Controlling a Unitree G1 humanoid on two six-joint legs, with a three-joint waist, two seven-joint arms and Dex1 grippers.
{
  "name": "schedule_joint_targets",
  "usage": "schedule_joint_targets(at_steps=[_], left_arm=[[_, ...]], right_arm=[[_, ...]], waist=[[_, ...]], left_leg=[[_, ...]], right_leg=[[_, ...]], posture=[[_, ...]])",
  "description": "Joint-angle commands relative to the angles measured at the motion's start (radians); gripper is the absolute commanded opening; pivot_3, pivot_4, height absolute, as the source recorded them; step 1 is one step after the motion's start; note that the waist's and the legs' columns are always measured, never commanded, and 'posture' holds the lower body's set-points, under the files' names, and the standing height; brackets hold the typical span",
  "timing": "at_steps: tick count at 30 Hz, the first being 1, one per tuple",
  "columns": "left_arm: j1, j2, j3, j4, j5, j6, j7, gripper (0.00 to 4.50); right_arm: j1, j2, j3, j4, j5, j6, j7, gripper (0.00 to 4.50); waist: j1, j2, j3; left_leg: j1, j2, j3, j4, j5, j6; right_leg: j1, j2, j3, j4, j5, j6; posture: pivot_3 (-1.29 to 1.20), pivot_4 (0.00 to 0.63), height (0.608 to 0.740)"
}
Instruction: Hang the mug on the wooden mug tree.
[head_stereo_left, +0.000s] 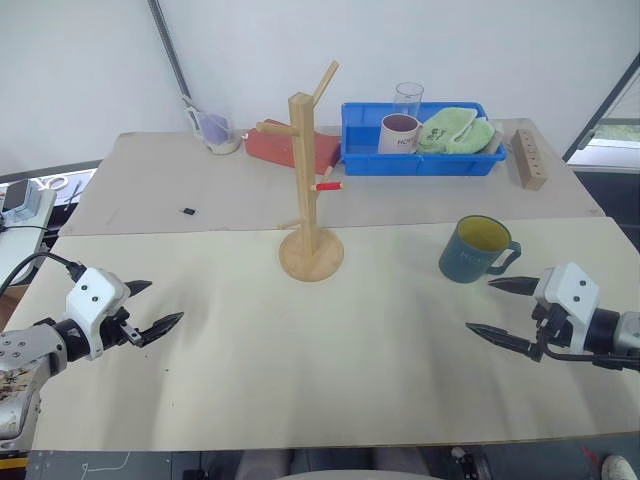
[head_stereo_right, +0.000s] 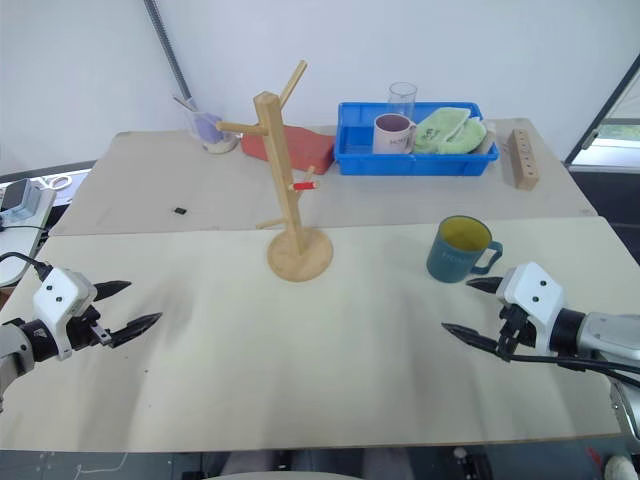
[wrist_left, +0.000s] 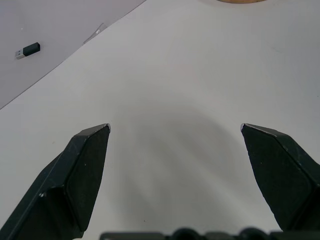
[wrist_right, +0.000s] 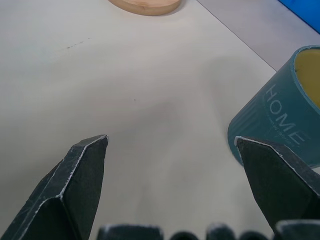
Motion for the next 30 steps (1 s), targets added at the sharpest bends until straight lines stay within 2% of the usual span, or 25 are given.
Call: schedule_joint_targets(at_steps=[1,7,16,26,30], left_arm=[[-0.01,0.002,0.029,-0.006,-0.002,-0.012,0.009,4.5],[-0.015,-0.001,0.028,0.004,0.002,0.001,0.028,4.5],[-0.049,0.004,0.041,0.056,-0.027,-0.056,-0.036,4.5],[-0.051,0.014,0.026,0.092,0.027,-0.148,-0.037,4.5],[-0.042,0.022,0.036,0.044,-0.072,-0.076,-0.127,4.5]], right_arm=[[-0.007,-0.006,-0.012,-0.016,0.005,0.001,0.004,4.5],[0.004,0.002,0.006,-0.023,-0.006,-0.006,0.001,4.5],[0.002,0.009,0.015,-0.033,-0.008,-0.001,-0.008,4.5],[0.006,0.025,0.026,-0.039,-0.015,-0.007,-0.019,4.5],[0.01,0.031,0.019,-0.041,-0.018,-0.006,-0.025,4.5]], waist=[[0.0,0.0,0.0],[0.0,0.0,0.0],[0.0,0.0,0.0],[0.0,0.0,0.0],[0.0,0.0,0.0]], left_leg=[[0.0,0.0,0.0,0.0,0.0,0.0],[0.0,0.0,0.0,0.0,0.0,0.0],[0.001,0.0,0.0,0.0,0.0,0.0],[0.002,0.0,0.0,0.001,0.0,0.0],[0.003,0.0,0.0,0.001,0.0,0.0]], right_leg=[[0.0,0.0,0.0,0.0,0.0,0.0],[0.001,0.0,0.0,0.0,0.0,0.0],[0.001,0.001,0.0,0.001,0.0,0.0],[0.003,0.001,0.0,0.001,0.0,0.0],[0.003,0.001,0.0,0.002,0.0,0.0]], posture=[[0.0,0.15,0.74],[0.0,0.15,0.74],[0.0,0.15,0.74],[0.0,0.15,0.74],[0.0,0.15,0.74]])
